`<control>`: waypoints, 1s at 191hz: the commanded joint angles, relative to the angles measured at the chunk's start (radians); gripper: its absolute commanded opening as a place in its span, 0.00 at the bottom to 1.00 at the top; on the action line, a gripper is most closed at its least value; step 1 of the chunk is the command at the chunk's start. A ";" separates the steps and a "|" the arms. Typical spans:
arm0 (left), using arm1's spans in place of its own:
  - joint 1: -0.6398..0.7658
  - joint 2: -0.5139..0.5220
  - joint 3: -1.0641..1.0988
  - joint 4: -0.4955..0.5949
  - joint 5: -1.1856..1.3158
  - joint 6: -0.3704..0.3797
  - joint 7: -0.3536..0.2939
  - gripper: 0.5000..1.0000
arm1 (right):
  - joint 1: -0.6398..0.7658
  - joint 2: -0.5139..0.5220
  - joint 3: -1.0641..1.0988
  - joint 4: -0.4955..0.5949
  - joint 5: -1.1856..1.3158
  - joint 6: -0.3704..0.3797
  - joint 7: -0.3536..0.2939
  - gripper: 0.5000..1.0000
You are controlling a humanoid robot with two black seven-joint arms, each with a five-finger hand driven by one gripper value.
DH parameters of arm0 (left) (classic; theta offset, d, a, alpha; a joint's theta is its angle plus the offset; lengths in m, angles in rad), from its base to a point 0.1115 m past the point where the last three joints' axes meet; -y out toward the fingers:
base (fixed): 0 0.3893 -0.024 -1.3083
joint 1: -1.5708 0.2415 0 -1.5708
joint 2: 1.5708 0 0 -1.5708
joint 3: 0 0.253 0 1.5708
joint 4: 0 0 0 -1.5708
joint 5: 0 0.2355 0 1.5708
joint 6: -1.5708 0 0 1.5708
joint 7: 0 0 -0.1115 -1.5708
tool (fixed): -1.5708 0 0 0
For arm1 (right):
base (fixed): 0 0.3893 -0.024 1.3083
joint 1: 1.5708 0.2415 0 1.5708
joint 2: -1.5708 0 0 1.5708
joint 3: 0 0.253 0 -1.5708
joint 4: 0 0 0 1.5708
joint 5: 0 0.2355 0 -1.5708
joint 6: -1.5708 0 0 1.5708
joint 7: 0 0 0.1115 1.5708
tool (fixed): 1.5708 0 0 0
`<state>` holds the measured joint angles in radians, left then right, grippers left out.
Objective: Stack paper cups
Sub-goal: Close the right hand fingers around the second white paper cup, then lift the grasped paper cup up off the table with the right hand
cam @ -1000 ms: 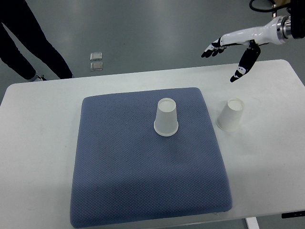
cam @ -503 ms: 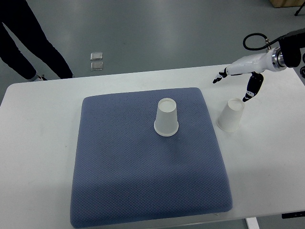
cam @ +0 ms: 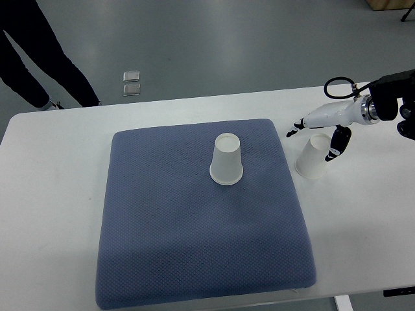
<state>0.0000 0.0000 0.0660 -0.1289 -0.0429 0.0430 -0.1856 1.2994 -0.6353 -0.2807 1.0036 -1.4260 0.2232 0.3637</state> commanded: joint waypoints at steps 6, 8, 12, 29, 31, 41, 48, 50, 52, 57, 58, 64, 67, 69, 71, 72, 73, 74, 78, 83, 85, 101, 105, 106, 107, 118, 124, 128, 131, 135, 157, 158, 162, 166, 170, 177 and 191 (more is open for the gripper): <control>0.000 0.000 0.000 0.000 0.000 0.000 0.000 1.00 | -0.034 0.003 0.000 -0.011 -0.014 -0.025 0.000 0.82; 0.000 0.000 0.000 0.000 0.000 0.000 0.000 1.00 | -0.037 0.003 0.000 -0.013 -0.014 -0.028 0.000 0.82; 0.000 0.000 0.000 0.000 0.000 0.000 0.000 1.00 | -0.043 0.003 0.000 -0.019 -0.014 -0.033 -0.002 0.82; 0.000 0.000 0.000 0.000 0.000 0.000 0.000 1.00 | -0.061 0.005 0.000 -0.039 -0.014 -0.058 -0.002 0.82; 0.000 0.000 0.000 0.000 0.000 0.000 0.000 1.00 | -0.063 0.005 0.000 -0.040 -0.014 -0.061 0.000 0.81; 0.000 0.000 0.000 0.000 0.000 0.000 0.000 1.00 | -0.069 0.005 0.000 -0.046 -0.014 -0.073 0.000 0.81; 0.000 0.000 0.000 0.000 0.000 0.000 0.000 1.00 | -0.069 0.006 0.000 -0.048 -0.014 -0.079 0.000 0.81; 0.000 0.000 0.000 0.000 0.000 0.000 0.000 1.00 | -0.069 0.008 0.000 -0.051 -0.014 -0.081 0.000 0.81; 0.000 0.000 0.000 0.000 0.000 0.000 0.000 1.00 | -0.069 0.011 0.000 -0.052 -0.014 -0.082 0.000 0.81; 0.000 0.000 0.000 0.000 0.000 0.000 0.000 1.00 | -0.069 0.012 0.000 -0.056 -0.014 -0.084 0.000 0.81; 0.000 0.000 0.000 0.000 0.000 0.000 0.000 1.00 | -0.069 0.012 0.000 -0.056 -0.014 -0.084 0.000 0.81; 0.000 0.000 0.000 0.000 0.000 0.000 0.000 1.00 | -0.069 0.016 0.000 -0.060 -0.016 -0.084 0.000 0.81; 0.000 0.000 0.000 0.000 0.000 0.000 0.000 1.00 | -0.069 0.016 0.002 -0.063 -0.016 -0.084 0.000 0.81; 0.000 0.000 0.000 0.000 0.000 0.000 0.000 1.00 | -0.069 0.017 0.002 -0.063 -0.014 -0.084 0.000 0.81; 0.000 0.000 0.000 0.000 0.000 0.000 0.000 1.00 | -0.069 0.017 0.002 -0.066 -0.014 -0.084 0.000 0.80; 0.000 0.000 0.000 0.000 0.000 0.000 0.000 1.00 | -0.069 0.017 0.002 -0.066 -0.014 -0.084 0.000 0.80; 0.000 0.000 0.000 0.000 0.000 0.000 0.000 1.00 | -0.069 0.017 0.002 -0.066 -0.014 -0.084 0.000 0.80; 0.000 0.000 0.000 0.000 0.000 0.000 0.000 1.00 | -0.069 0.017 0.002 -0.066 -0.014 -0.084 0.000 0.80; 0.000 0.000 0.000 0.000 0.000 0.000 0.000 1.00 | -0.069 0.019 0.002 -0.069 -0.014 -0.085 0.000 0.80; 0.000 0.000 0.000 0.000 0.000 0.000 0.000 1.00 | -0.069 0.025 0.002 -0.072 -0.014 -0.087 0.001 0.79; 0.000 0.000 0.000 0.000 0.000 0.000 0.000 1.00 | -0.069 0.025 0.002 -0.072 -0.014 -0.087 0.001 0.79; 0.000 0.000 0.000 0.000 0.000 0.000 0.000 1.00 | -0.069 0.032 0.000 -0.076 -0.014 -0.094 0.001 0.78; 0.000 0.000 0.000 0.000 0.000 0.000 0.000 1.00 | -0.071 0.034 0.000 -0.076 -0.014 -0.096 0.001 0.77; 0.000 0.000 0.000 0.000 0.000 0.000 0.000 1.00 | -0.071 0.034 0.000 -0.076 -0.014 -0.096 0.001 0.77; 0.000 0.000 0.000 0.000 0.000 0.000 0.000 1.00 | -0.071 0.035 0.000 -0.077 -0.016 -0.096 0.001 0.77; 0.000 0.000 0.000 0.000 0.000 0.000 0.000 1.00 | -0.072 0.040 -0.002 -0.080 -0.016 -0.096 0.001 0.72; 0.000 0.000 0.000 0.000 0.000 0.000 0.000 1.00 | -0.072 0.040 -0.002 -0.080 -0.017 -0.096 0.001 0.66; 0.000 0.000 0.000 0.000 0.000 0.000 0.000 1.00 | -0.072 0.040 -0.002 -0.080 -0.019 -0.096 0.001 0.64; 0.000 0.000 0.000 0.000 0.000 0.000 0.000 1.00 | -0.072 0.040 -0.002 -0.080 -0.021 -0.096 0.001 0.63; 0.000 0.000 0.000 0.000 0.000 0.000 0.000 1.00 | -0.074 0.040 -0.002 -0.080 -0.025 -0.096 0.001 0.61; 0.000 0.000 0.000 0.000 0.000 0.000 0.000 1.00 | -0.080 0.049 -0.002 -0.089 -0.051 -0.097 0.001 0.54; 0.000 0.000 0.000 0.000 0.000 0.000 0.000 1.00 | -0.080 0.051 -0.002 -0.092 -0.053 -0.097 0.001 0.53; 0.000 0.000 0.000 0.000 0.000 0.000 0.000 1.00 | -0.080 0.054 -0.002 -0.097 -0.054 -0.097 0.001 0.52; 0.000 0.000 0.000 0.000 0.000 0.000 0.000 1.00 | -0.080 0.055 -0.002 -0.102 -0.054 -0.097 0.001 0.52; 0.000 0.000 0.000 0.000 0.000 0.000 0.000 1.00 | -0.080 0.057 -0.002 -0.103 -0.054 -0.097 0.001 0.52; 0.000 0.000 0.000 0.000 0.000 0.000 0.000 1.00 | -0.081 0.057 -0.002 -0.106 -0.056 -0.097 0.001 0.50; 0.000 0.000 0.000 0.000 0.000 0.000 0.000 1.00 | -0.080 0.062 -0.002 -0.109 -0.056 -0.097 0.001 0.45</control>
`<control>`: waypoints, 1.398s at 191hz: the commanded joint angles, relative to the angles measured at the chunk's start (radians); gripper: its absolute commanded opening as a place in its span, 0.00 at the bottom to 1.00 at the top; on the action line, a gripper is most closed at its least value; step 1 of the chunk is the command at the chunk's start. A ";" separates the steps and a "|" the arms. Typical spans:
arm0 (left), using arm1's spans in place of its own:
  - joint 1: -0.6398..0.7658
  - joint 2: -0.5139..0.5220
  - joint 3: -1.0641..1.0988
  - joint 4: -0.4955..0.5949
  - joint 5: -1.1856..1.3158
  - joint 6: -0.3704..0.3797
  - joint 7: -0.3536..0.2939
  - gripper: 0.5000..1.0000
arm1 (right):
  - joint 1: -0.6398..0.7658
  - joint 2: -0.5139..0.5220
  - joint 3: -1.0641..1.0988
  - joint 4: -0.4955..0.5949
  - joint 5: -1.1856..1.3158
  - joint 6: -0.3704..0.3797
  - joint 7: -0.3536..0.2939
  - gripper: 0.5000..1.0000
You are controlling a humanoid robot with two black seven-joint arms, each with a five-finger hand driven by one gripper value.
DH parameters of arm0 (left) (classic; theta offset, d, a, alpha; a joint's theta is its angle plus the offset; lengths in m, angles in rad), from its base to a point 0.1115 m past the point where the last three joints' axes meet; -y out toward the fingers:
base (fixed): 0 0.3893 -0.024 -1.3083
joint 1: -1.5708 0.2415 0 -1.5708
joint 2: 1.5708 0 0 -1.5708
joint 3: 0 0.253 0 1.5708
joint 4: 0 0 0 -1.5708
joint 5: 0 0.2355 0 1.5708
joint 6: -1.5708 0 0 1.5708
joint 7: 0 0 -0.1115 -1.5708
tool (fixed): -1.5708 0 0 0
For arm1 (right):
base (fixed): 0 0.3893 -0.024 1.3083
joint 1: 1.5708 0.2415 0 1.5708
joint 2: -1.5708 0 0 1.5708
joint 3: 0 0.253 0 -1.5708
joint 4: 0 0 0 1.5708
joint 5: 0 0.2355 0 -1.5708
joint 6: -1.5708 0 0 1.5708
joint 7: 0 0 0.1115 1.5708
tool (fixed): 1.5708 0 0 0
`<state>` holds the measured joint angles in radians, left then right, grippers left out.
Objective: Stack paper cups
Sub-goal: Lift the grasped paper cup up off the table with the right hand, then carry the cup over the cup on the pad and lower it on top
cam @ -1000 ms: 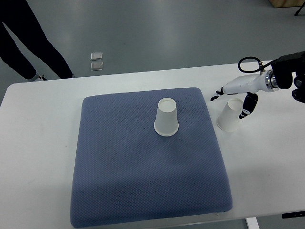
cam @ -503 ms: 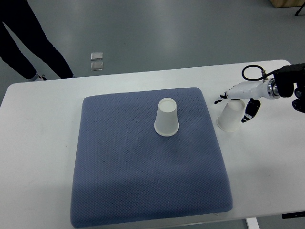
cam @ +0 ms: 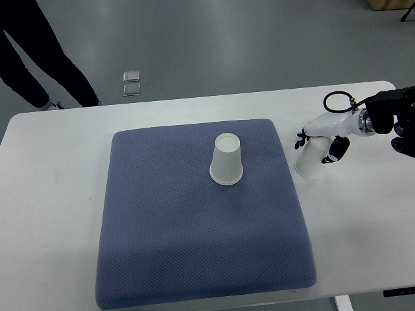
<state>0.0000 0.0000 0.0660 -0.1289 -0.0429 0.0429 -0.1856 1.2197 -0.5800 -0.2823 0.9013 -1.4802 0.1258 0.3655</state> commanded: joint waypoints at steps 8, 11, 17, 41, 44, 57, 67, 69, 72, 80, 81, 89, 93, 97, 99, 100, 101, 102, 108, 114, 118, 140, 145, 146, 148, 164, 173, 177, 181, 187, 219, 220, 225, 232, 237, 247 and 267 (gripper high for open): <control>0.000 0.000 0.000 0.000 0.000 0.000 0.000 1.00 | 0.000 0.006 0.000 -0.007 -0.002 0.000 0.000 0.43; 0.000 0.000 0.000 0.000 0.000 0.000 0.000 1.00 | 0.000 0.006 0.000 -0.007 -0.002 0.000 0.000 0.40; 0.000 0.000 0.000 0.000 0.000 0.000 0.000 1.00 | 0.000 0.006 0.000 -0.009 -0.005 0.000 0.000 0.36; 0.000 0.000 0.000 0.000 0.000 0.000 0.000 1.00 | 0.001 0.006 0.000 -0.009 -0.015 0.001 0.000 0.25; 0.000 0.000 0.000 0.000 0.000 0.000 0.000 1.00 | 0.001 0.006 0.000 -0.009 -0.015 0.000 0.000 0.24; 0.000 0.000 0.000 0.000 0.000 0.000 0.000 1.00 | 0.003 0.006 0.000 -0.010 -0.015 0.001 0.000 0.23; 0.000 0.000 0.000 0.000 0.000 0.000 0.000 1.00 | 0.008 0.005 0.000 -0.009 -0.015 0.001 0.000 0.23; 0.000 0.000 0.000 0.000 0.000 0.000 0.000 1.00 | 0.008 0.005 0.000 -0.010 -0.015 0.001 0.000 0.23; 0.000 0.000 0.000 0.000 0.000 0.000 0.000 1.00 | 0.008 0.005 0.000 -0.009 -0.015 0.001 0.000 0.23; 0.000 0.000 0.000 0.000 0.000 0.000 0.000 1.00 | 0.012 0.005 0.002 -0.009 -0.014 0.001 0.001 0.23; 0.000 0.000 0.000 0.000 0.000 0.000 0.000 1.00 | 0.012 0.005 0.002 -0.009 -0.014 0.001 0.001 0.23; 0.000 0.000 0.000 0.000 0.000 0.000 0.000 1.00 | 0.014 0.005 0.003 -0.009 -0.014 0.001 0.001 0.23; 0.000 0.000 0.000 0.000 0.000 0.000 0.000 1.00 | 0.015 0.005 0.005 -0.009 -0.014 0.003 0.001 0.23; 0.000 0.000 0.000 0.000 0.000 0.000 0.000 1.00 | 0.017 0.005 0.006 -0.007 -0.014 0.003 0.003 0.22; 0.000 0.000 0.000 0.000 0.000 0.000 0.000 1.00 | 0.017 0.005 0.008 -0.007 -0.014 0.005 0.003 0.22; 0.000 0.000 0.000 0.000 0.000 0.000 0.000 1.00 | 0.017 0.005 0.008 -0.007 -0.014 0.005 0.003 0.22; 0.000 0.000 0.000 0.000 0.000 0.000 0.000 1.00 | 0.018 0.005 0.009 -0.007 -0.014 0.005 0.003 0.22; 0.000 0.000 0.000 0.000 0.000 0.000 0.000 1.00 | 0.018 0.005 0.009 -0.007 -0.014 0.005 0.003 0.22; 0.000 0.000 0.000 -0.001 0.000 0.000 0.000 1.00 | 0.021 0.003 0.011 -0.007 -0.014 0.009 0.003 0.22; 0.000 0.000 0.000 0.000 0.000 0.000 0.000 1.00 | 0.035 0.003 0.011 -0.007 -0.012 0.011 0.004 0.22; 0.000 0.000 0.000 0.000 0.000 0.000 0.000 1.00 | 0.047 0.003 0.011 -0.007 -0.011 0.012 0.004 0.22; 0.000 0.000 0.000 0.000 0.000 0.000 0.000 1.00 | 0.100 -0.015 0.008 0.005 -0.006 0.020 0.015 0.22; 0.000 0.000 0.000 0.000 0.000 0.000 0.000 1.00 | 0.112 -0.018 0.008 0.005 -0.005 0.025 0.018 0.22; 0.000 0.000 0.000 0.000 0.000 0.000 0.000 1.00 | 0.119 -0.020 0.008 0.007 -0.005 0.026 0.018 0.22; 0.000 0.000 0.000 0.000 0.000 0.000 0.000 1.00 | 0.120 -0.020 0.008 0.007 -0.005 0.026 0.018 0.22; 0.000 0.000 0.000 0.000 0.000 0.000 0.000 1.00 | 0.167 -0.037 0.011 0.011 -0.002 0.052 0.023 0.22; 0.000 0.000 0.000 0.000 0.000 0.000 0.000 1.00 | 0.198 -0.043 0.011 0.022 -0.002 0.064 0.030 0.22; 0.000 0.000 0.000 0.000 0.000 0.000 0.000 1.00 | 0.205 -0.044 0.011 0.025 -0.002 0.067 0.032 0.22; 0.000 0.000 0.000 0.000 0.000 0.000 0.000 1.00 | 0.219 -0.046 0.011 0.033 -0.002 0.074 0.032 0.22; 0.000 0.000 0.000 0.000 0.000 0.000 0.000 1.00 | 0.239 -0.047 0.011 0.042 0.000 0.081 0.032 0.22; 0.000 0.000 0.000 0.000 0.000 0.000 0.000 1.00 | 0.328 -0.060 0.014 0.126 0.003 0.126 0.032 0.21; 0.000 0.000 0.000 0.000 0.000 0.000 0.000 1.00 | 0.328 -0.060 0.014 0.126 0.003 0.126 0.032 0.21; 0.000 0.000 0.000 0.000 0.000 0.000 0.000 1.00 | 0.340 -0.060 0.014 0.136 0.003 0.127 0.032 0.21; 0.000 0.000 0.000 0.000 0.000 0.000 0.000 1.00 | 0.362 -0.054 0.014 0.149 0.008 0.130 0.032 0.21; 0.000 0.000 0.000 0.000 0.000 0.000 0.000 1.00 | 0.373 -0.050 0.014 0.154 0.011 0.133 0.032 0.21; 0.000 0.000 0.000 0.000 0.000 0.000 0.000 1.00 | 0.396 -0.047 0.014 0.166 0.020 0.143 0.032 0.21; 0.000 0.000 0.000 0.000 0.000 0.000 0.000 1.00 | 0.428 -0.035 0.015 0.209 0.029 0.175 0.035 0.21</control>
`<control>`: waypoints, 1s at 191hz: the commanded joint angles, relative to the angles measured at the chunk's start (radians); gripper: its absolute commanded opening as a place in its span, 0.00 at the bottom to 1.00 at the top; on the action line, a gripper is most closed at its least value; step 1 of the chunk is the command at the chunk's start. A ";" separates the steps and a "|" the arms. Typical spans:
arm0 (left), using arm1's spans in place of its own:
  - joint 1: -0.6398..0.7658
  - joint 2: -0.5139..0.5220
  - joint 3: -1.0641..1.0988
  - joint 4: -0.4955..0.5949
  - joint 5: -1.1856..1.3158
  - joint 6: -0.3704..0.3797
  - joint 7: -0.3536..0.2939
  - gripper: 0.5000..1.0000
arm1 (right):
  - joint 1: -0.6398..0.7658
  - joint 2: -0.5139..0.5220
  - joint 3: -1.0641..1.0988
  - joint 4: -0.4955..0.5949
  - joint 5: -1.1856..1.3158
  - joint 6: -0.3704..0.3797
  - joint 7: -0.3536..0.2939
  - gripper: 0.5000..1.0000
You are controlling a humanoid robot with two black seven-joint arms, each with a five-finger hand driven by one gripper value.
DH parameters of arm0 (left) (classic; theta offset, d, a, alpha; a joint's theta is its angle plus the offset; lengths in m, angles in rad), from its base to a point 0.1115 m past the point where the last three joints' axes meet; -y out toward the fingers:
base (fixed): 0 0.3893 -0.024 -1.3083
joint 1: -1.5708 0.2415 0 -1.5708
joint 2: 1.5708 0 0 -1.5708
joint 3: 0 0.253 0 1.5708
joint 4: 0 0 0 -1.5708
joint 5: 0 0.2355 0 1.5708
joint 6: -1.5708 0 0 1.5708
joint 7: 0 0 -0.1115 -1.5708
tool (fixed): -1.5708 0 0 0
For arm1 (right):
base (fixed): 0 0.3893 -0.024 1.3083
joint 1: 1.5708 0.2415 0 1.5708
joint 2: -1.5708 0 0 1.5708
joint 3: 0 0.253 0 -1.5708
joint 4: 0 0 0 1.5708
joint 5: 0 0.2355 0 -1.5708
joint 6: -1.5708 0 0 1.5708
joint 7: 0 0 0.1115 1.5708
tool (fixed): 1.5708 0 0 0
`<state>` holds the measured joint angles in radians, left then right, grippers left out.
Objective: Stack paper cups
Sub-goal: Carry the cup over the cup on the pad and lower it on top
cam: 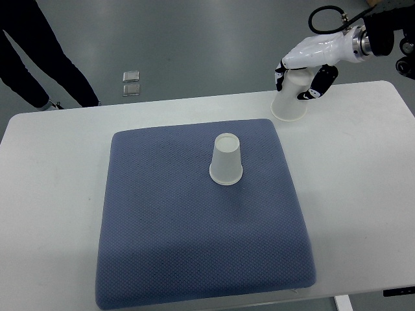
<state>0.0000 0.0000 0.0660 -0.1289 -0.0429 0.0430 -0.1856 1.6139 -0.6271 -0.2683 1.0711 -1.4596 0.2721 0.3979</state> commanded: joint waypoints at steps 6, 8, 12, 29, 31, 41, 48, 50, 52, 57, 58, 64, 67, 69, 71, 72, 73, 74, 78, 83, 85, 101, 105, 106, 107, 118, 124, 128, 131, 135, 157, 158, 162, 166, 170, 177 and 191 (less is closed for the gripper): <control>0.000 0.000 0.000 0.000 0.000 0.000 0.000 1.00 | 0.044 0.015 0.000 0.058 0.010 0.035 0.003 0.22; 0.000 0.000 0.000 0.000 0.000 0.000 0.000 1.00 | 0.044 0.015 0.000 0.058 0.010 0.035 0.003 0.22; 0.000 0.000 0.000 0.000 0.000 0.000 0.000 1.00 | 0.052 0.017 0.001 0.069 0.010 0.038 0.003 0.22; 0.000 0.000 0.000 0.000 0.000 0.000 0.000 1.00 | 0.077 0.035 0.001 0.095 0.016 0.045 0.004 0.22; 0.000 0.000 0.000 0.000 0.000 0.000 0.000 1.00 | 0.080 0.041 0.001 0.096 0.019 0.047 0.004 0.22; 0.000 0.000 0.000 0.000 0.000 0.000 0.000 1.00 | 0.101 0.058 0.000 0.098 0.051 0.062 0.004 0.22; 0.000 0.000 0.000 0.000 0.000 0.000 0.000 1.00 | 0.110 0.064 0.001 0.099 0.082 0.078 0.006 0.22; 0.000 0.000 0.000 0.000 0.000 0.000 0.000 1.00 | 0.110 0.064 0.001 0.099 0.082 0.078 0.006 0.22; 0.000 0.000 0.000 0.000 0.000 0.000 0.000 1.00 | 0.113 0.067 0.001 0.101 0.090 0.082 0.006 0.22; 0.000 0.000 0.000 0.000 0.000 0.000 0.000 1.00 | 0.119 0.078 0.001 0.105 0.103 0.091 0.010 0.22; 0.000 0.000 0.000 0.000 0.000 0.000 0.000 1.00 | 0.119 0.078 0.001 0.105 0.104 0.091 0.010 0.22; 0.000 0.000 0.000 0.000 0.000 0.000 0.000 1.00 | 0.126 0.092 0.001 0.109 0.111 0.098 0.013 0.22; 0.000 0.000 0.000 0.000 0.000 0.000 0.000 1.00 | 0.130 0.099 0.001 0.110 0.111 0.099 0.015 0.22; 0.000 0.000 0.000 0.000 0.000 0.000 0.000 1.00 | 0.132 0.102 0.000 0.112 0.111 0.099 0.015 0.22; 0.000 0.000 0.000 0.000 0.000 0.000 0.000 1.00 | 0.132 0.102 0.000 0.112 0.111 0.099 0.015 0.22; 0.000 0.000 0.000 0.000 0.000 0.000 0.000 1.00 | 0.133 0.107 0.001 0.110 0.111 0.099 0.015 0.22; 0.000 0.000 0.000 0.000 0.000 0.000 0.000 1.00 | 0.133 0.107 0.001 0.110 0.111 0.099 0.015 0.22; 0.000 0.000 0.000 0.000 0.000 0.000 0.000 1.00 | 0.133 0.110 0.000 0.110 0.111 0.099 0.015 0.22; 0.000 0.000 0.000 0.000 0.000 0.000 0.000 1.00 | 0.133 0.118 0.000 0.110 0.111 0.101 0.015 0.22; 0.000 0.000 0.000 0.000 0.000 0.000 0.000 1.00 | 0.132 0.127 0.000 0.110 0.113 0.101 0.015 0.22; 0.000 0.000 0.000 0.000 0.000 0.000 0.000 1.00 | 0.132 0.130 0.000 0.110 0.113 0.101 0.015 0.22; 0.000 0.000 0.000 0.000 0.000 0.000 0.000 1.00 | 0.123 0.158 0.000 0.110 0.113 0.101 0.015 0.22; 0.000 0.000 0.000 0.000 0.000 0.000 0.000 1.00 | 0.121 0.162 0.000 0.109 0.113 0.101 0.015 0.22; 0.000 0.000 0.000 0.000 0.000 0.000 0.000 1.00 | 0.121 0.162 0.000 0.109 0.113 0.101 0.015 0.22; 0.000 0.000 0.000 0.000 0.000 0.000 0.000 1.00 | 0.121 0.164 0.000 0.109 0.113 0.101 0.015 0.22; 0.000 0.000 0.000 0.000 0.000 0.000 0.000 1.00 | 0.115 0.170 0.000 0.104 0.113 0.099 0.013 0.22; 0.000 0.000 0.000 0.000 0.000 0.000 0.000 1.00 | 0.107 0.171 0.000 0.104 0.113 0.099 0.013 0.22; 0.000 0.000 0.000 0.000 0.000 0.000 0.000 1.00 | 0.103 0.173 0.000 0.104 0.113 0.098 0.013 0.22; 0.000 0.000 0.000 0.000 0.000 0.000 0.000 1.00 | 0.100 0.175 0.000 0.102 0.111 0.098 0.013 0.22; 0.000 0.000 0.000 0.000 0.000 0.000 0.000 1.00 | 0.093 0.176 0.000 0.101 0.111 0.095 0.012 0.22; 0.000 0.000 0.000 0.000 0.000 0.000 0.000 1.00 | 0.073 0.185 0.000 0.087 0.100 0.091 0.012 0.22; 0.000 0.000 0.000 0.000 0.000 0.000 0.000 1.00 | 0.070 0.185 0.000 0.084 0.100 0.091 0.012 0.22; 0.000 0.000 0.000 0.000 0.000 0.000 0.000 1.00 | 0.067 0.187 0.000 0.081 0.100 0.091 0.012 0.22; 0.000 0.000 0.000 0.000 0.000 0.000 0.000 1.00 | 0.066 0.187 0.000 0.078 0.100 0.091 0.012 0.22; 0.000 0.000 0.000 0.000 0.000 0.000 0.000 1.00 | 0.064 0.188 0.000 0.076 0.100 0.091 0.012 0.22; 0.000 0.000 0.000 0.000 0.000 0.000 0.000 1.00 | 0.064 0.190 0.000 0.072 0.100 0.090 0.012 0.22; 0.000 0.000 0.000 0.000 0.000 0.000 0.000 1.00 | 0.066 0.190 0.000 0.070 0.100 0.090 0.012 0.22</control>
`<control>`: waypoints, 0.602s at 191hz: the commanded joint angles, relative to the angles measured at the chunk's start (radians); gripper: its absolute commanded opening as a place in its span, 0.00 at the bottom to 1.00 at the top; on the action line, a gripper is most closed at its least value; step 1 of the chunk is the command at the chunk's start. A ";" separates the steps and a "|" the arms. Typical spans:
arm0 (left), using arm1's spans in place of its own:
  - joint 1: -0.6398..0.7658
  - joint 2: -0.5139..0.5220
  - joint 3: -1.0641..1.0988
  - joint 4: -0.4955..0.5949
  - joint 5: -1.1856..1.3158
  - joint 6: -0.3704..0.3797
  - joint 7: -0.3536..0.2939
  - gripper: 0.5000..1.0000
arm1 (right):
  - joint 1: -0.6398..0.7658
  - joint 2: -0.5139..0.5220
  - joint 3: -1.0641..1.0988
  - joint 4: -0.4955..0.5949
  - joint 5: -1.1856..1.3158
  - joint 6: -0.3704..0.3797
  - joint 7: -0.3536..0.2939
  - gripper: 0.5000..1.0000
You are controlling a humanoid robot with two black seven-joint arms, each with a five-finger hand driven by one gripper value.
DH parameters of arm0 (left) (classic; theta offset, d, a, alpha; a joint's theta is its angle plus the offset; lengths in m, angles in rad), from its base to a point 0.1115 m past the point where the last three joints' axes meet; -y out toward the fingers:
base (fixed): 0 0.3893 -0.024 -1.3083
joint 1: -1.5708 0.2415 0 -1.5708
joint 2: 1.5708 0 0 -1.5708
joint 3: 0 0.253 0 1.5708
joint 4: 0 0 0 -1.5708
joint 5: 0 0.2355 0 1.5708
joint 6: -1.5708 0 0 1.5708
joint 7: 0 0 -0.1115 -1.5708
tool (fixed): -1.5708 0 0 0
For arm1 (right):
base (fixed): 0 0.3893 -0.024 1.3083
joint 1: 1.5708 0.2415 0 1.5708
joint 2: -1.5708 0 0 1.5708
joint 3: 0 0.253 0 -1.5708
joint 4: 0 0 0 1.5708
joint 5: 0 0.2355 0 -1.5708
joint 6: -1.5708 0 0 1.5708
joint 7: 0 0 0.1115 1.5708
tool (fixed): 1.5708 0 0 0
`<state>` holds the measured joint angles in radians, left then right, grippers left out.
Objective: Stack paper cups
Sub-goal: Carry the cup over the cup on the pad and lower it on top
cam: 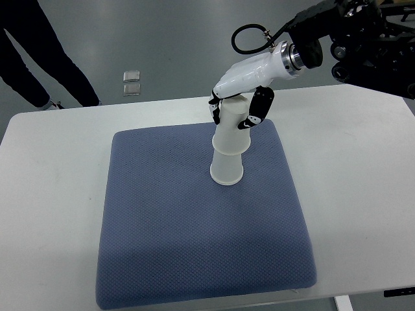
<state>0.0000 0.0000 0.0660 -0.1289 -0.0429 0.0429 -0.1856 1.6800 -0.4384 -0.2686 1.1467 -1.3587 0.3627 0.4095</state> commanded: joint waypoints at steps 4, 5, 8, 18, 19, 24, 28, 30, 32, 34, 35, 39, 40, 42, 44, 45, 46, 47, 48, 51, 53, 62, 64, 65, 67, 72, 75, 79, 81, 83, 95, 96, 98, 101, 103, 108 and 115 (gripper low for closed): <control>0.000 0.000 0.000 0.000 0.000 0.000 0.000 1.00 | 0.000 0.001 0.000 -0.005 0.000 -0.001 0.000 0.22; 0.000 0.000 0.000 0.000 0.000 0.000 0.000 1.00 | 0.000 0.001 0.000 -0.005 0.000 -0.001 0.000 0.22; 0.000 0.000 0.000 0.000 0.000 0.000 0.000 1.00 | 0.000 0.001 -0.001 -0.005 0.000 0.001 0.000 0.22; 0.000 0.000 0.000 0.000 0.000 0.000 0.000 1.00 | -0.002 0.003 -0.001 -0.012 0.000 0.001 0.000 0.22; 0.000 0.000 0.000 0.000 0.000 0.000 0.000 1.00 | -0.002 0.003 -0.001 -0.012 0.000 0.001 0.000 0.22; 0.000 0.000 0.000 0.000 0.000 0.000 0.000 1.00 | -0.003 0.003 -0.001 -0.013 0.000 0.001 0.000 0.22; 0.000 0.000 0.000 0.000 0.000 0.000 0.000 1.00 | -0.003 0.003 -0.001 -0.015 0.001 0.001 0.000 0.22; 0.000 0.000 0.000 0.000 0.000 0.000 0.000 1.00 | -0.005 0.003 -0.001 -0.013 0.000 0.001 0.000 0.22; 0.000 0.000 0.000 0.000 0.000 0.000 0.000 1.00 | -0.005 0.004 -0.001 -0.013 0.001 0.001 0.000 0.22; 0.000 0.000 0.000 0.000 0.000 0.000 0.000 1.00 | -0.006 0.004 -0.001 -0.013 0.001 -0.001 0.000 0.22; 0.000 0.000 0.000 0.000 0.000 0.000 0.000 1.00 | -0.006 0.004 -0.001 -0.013 0.001 -0.001 0.000 0.22; 0.000 0.000 0.000 0.000 0.000 0.000 0.000 1.00 | -0.009 0.004 -0.001 -0.013 0.000 -0.001 0.000 0.22; 0.000 0.000 0.000 0.000 0.000 0.000 0.000 1.00 | -0.011 0.004 -0.001 -0.013 0.001 -0.001 0.000 0.22; 0.000 0.000 0.000 0.000 0.000 0.000 0.000 1.00 | -0.011 0.004 -0.001 -0.013 0.000 -0.001 0.000 0.22; 0.000 0.000 0.000 0.000 0.000 0.000 0.000 1.00 | -0.013 0.004 0.000 -0.013 0.001 -0.001 0.000 0.22; 0.000 0.000 0.000 0.000 0.000 0.000 0.000 1.00 | -0.013 0.004 0.000 -0.013 0.001 -0.001 0.000 0.22; 0.000 0.000 0.000 0.000 0.000 0.000 0.000 1.00 | -0.013 0.004 0.000 -0.013 0.001 -0.001 0.000 0.22; 0.000 0.000 0.000 0.000 0.000 0.000 0.000 1.00 | -0.013 0.004 -0.001 -0.013 0.000 -0.001 -0.001 0.22; 0.000 0.000 0.000 0.000 0.000 0.000 0.000 1.00 | -0.013 0.004 -0.001 -0.013 0.000 -0.001 -0.001 0.22; 0.000 0.000 0.000 0.000 0.000 0.000 0.000 1.00 | -0.014 0.004 -0.001 -0.015 0.000 -0.001 -0.001 0.22; 0.000 0.000 0.000 0.000 0.000 0.000 0.000 1.00 | -0.014 0.004 -0.001 -0.015 0.000 -0.001 -0.001 0.22; 0.000 0.000 0.000 0.000 0.000 0.000 0.000 1.00 | -0.014 0.004 -0.001 -0.015 0.000 -0.002 -0.001 0.22; 0.000 0.000 0.000 0.000 0.000 0.000 0.000 1.00 | -0.014 0.004 -0.001 -0.015 0.000 -0.002 -0.001 0.22; 0.000 0.000 0.000 -0.001 0.000 0.000 0.000 1.00 | -0.014 0.004 -0.001 -0.015 0.000 -0.002 -0.001 0.22; 0.000 0.000 0.000 0.000 0.000 0.000 0.000 1.00 | -0.016 0.004 -0.001 -0.015 0.000 -0.002 -0.001 0.22; 0.000 0.000 0.000 0.000 0.000 0.000 0.000 1.00 | -0.016 0.004 -0.001 -0.015 0.000 -0.002 -0.001 0.22; 0.000 0.000 0.000 0.000 0.000 0.000 0.000 1.00 | -0.017 0.004 -0.001 -0.015 0.000 -0.002 -0.001 0.22; 0.000 0.000 0.000 0.000 0.000 0.000 0.000 1.00 | -0.017 0.004 -0.001 -0.015 0.000 -0.002 -0.001 0.22; 0.000 0.000 0.000 0.000 0.000 0.000 0.000 1.00 | -0.019 0.004 0.000 -0.015 0.000 -0.002 -0.001 0.22; 0.000 0.000 0.000 0.000 0.000 0.000 0.000 1.00 | -0.020 0.004 0.000 -0.016 0.000 -0.002 -0.001 0.22; 0.000 0.000 0.000 0.000 0.000 0.000 0.000 1.00 | -0.028 0.004 0.000 -0.019 -0.002 -0.004 -0.003 0.22; 0.000 0.000 0.000 0.000 0.000 0.000 0.000 1.00 | -0.029 0.004 0.000 -0.021 -0.002 -0.004 -0.003 0.22; 0.000 0.000 0.000 0.000 0.000 0.000 0.000 1.00 | -0.031 0.004 0.000 -0.022 -0.003 -0.005 -0.003 0.22; 0.000 0.000 0.000 0.000 0.000 0.000 0.000 1.00 | -0.031 0.006 0.000 -0.024 -0.003 -0.007 -0.005 0.22; 0.000 0.000 0.000 0.000 0.000 0.000 0.000 1.00 | -0.033 0.006 0.000 -0.024 -0.003 -0.007 -0.003 0.22; 0.000 0.000 0.000 0.000 0.000 0.000 0.000 1.00 | -0.036 0.012 0.000 -0.027 -0.003 -0.010 -0.003 0.22; 0.000 0.000 0.000 0.000 0.000 0.000 0.000 1.00 | -0.042 0.023 0.000 -0.034 -0.005 -0.014 -0.005 0.23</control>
<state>0.0000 0.0000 0.0660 -0.1289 -0.0429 0.0429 -0.1856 1.6507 -0.4323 -0.2698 1.1248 -1.3612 0.3572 0.4063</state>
